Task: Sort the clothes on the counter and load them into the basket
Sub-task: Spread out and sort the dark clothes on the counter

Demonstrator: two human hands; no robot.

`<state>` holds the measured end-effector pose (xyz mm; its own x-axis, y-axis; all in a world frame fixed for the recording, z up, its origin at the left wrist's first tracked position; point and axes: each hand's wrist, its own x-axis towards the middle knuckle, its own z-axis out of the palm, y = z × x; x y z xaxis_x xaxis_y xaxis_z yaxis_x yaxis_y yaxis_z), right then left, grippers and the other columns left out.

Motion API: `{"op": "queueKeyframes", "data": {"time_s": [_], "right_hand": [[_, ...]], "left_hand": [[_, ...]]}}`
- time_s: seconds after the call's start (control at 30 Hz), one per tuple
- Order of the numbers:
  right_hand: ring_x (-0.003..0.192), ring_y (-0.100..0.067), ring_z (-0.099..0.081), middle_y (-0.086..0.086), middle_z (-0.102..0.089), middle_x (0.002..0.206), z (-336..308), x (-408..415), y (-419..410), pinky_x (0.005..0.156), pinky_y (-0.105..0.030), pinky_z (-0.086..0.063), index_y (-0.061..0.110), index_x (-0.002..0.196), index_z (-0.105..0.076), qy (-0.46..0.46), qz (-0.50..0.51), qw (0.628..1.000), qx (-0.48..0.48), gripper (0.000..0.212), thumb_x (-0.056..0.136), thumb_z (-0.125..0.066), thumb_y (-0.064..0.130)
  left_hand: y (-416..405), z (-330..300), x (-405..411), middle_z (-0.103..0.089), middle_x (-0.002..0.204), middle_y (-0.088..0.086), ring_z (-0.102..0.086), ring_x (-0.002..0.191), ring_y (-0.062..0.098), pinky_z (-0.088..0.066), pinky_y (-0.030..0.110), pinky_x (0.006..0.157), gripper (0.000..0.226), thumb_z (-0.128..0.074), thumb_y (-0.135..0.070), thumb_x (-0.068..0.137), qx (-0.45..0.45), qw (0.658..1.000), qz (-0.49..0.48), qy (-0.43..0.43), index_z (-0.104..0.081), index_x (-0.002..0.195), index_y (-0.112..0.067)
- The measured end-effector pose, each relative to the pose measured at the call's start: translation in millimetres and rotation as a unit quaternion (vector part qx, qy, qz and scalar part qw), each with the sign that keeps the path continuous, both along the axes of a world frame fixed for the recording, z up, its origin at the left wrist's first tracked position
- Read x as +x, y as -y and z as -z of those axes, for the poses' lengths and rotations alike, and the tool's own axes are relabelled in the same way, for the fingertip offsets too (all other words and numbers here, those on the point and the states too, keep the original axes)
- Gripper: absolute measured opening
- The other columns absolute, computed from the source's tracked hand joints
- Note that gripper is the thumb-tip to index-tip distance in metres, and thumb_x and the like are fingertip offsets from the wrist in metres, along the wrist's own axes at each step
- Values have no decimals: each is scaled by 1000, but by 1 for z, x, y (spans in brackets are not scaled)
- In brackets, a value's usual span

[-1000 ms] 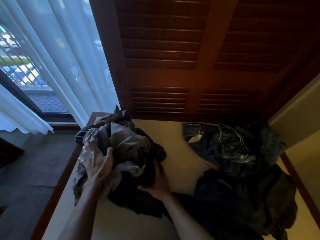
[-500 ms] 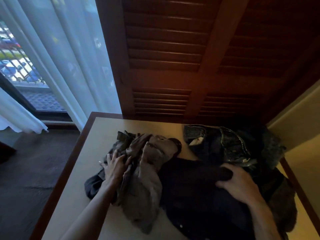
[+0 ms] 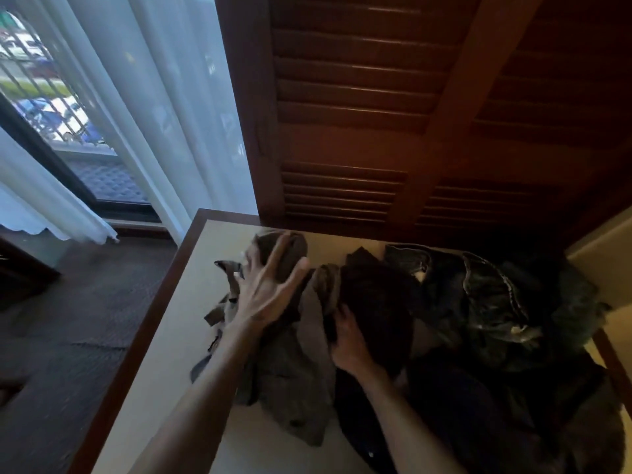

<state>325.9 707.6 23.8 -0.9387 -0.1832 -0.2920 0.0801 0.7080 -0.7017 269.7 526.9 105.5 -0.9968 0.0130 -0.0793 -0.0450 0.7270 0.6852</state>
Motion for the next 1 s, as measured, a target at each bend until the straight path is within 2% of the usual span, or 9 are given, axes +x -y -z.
{"op": "queueKeyframes", "data": {"time_s": [0.1, 0.17, 0.23, 0.37, 0.5, 0.63, 0.77, 0.87, 1.0], "right_hand": [[140, -13, -39, 2, -48, 147, -10, -24, -19, 112, -23, -34, 16, 145, -50, 14, -2, 998, -56, 53, 93, -59, 9], [136, -11, -42, 4, -51, 143, -11, -35, -30, 104, -15, -34, 16, 141, -54, 37, -18, 998, -54, 49, 93, -59, 7], [144, -15, -35, 3, -43, 153, 0, -34, -34, 114, -24, -30, 25, 146, -48, 12, -53, 999, 7, 58, 91, -64, 24], [154, -19, 13, 2, 9, 168, 36, -16, -50, 123, -49, 4, 50, 155, 1, -19, -107, 966, 234, 91, 86, -57, 66], [154, -20, 15, -1, 8, 168, 41, -24, -71, 122, -51, 4, 56, 151, 9, -42, -74, 959, 270, 94, 87, -59, 65], [154, -22, 14, 0, 11, 168, 30, -48, -110, 123, -54, -4, 58, 145, 23, -26, -49, 952, 301, 102, 92, -63, 51], [154, -29, -7, -2, -11, 167, 8, -83, -125, 119, -63, -15, 65, 145, 2, 51, -1, 970, 237, 98, 88, -69, 30], [146, -25, -33, 4, -35, 158, -10, -94, -86, 116, -59, -28, 76, 137, -11, 8, 84, 995, 57, 84, 80, -67, 49], [137, -25, -44, 1, -52, 146, -24, -75, 2, 113, -56, -31, 47, 156, 0, -8, -57, 981, 188, 86, 88, -47, 70]], "left_hand": [[-44, 32, 1, 36, 163, -10, 29, 151, 38, 7, 68, 117, 90, -38, -99, 72, -127, 985, 113, 18, -18, 152, -62], [-54, 57, -6, 25, 167, -11, 13, 155, 38, -7, 71, 118, 89, -34, -99, 74, -155, 981, 101, 53, -36, 150, -52], [-51, 71, -8, 4, 171, -6, -11, 150, 42, -26, 68, 112, 75, -37, -92, 81, -204, 975, 93, -1, -53, 140, -48], [3, 90, -12, -25, 166, 5, -33, 139, 42, -44, 62, 96, 52, -57, -74, 86, -217, 974, 29, -54, -74, 116, -36], [96, 95, 4, -28, 163, 6, -40, 130, 44, -48, 64, 91, 40, -71, -50, 90, -194, 973, -116, -47, -71, 124, -28], [180, 103, 29, -33, 161, 8, -46, 111, 47, -54, 64, 77, 40, -81, -17, 85, -234, 962, -138, -36, -70, 124, -14], [182, 92, 28, -33, 163, 8, -47, 120, 46, -52, 62, 88, 60, -67, -57, 86, -220, 969, -105, -45, -58, 132, -19], [148, 75, 16, -31, 163, 0, -31, 146, 37, -28, 63, 115, 75, -48, -78, 84, -174, 982, -47, -46, -38, 146, -38], [102, 54, -17, -46, 155, -3, -41, 142, 27, -34, 50, 113, 77, -44, -77, 90, -55, 998, 26, 26, -17, 156, -50]]}}
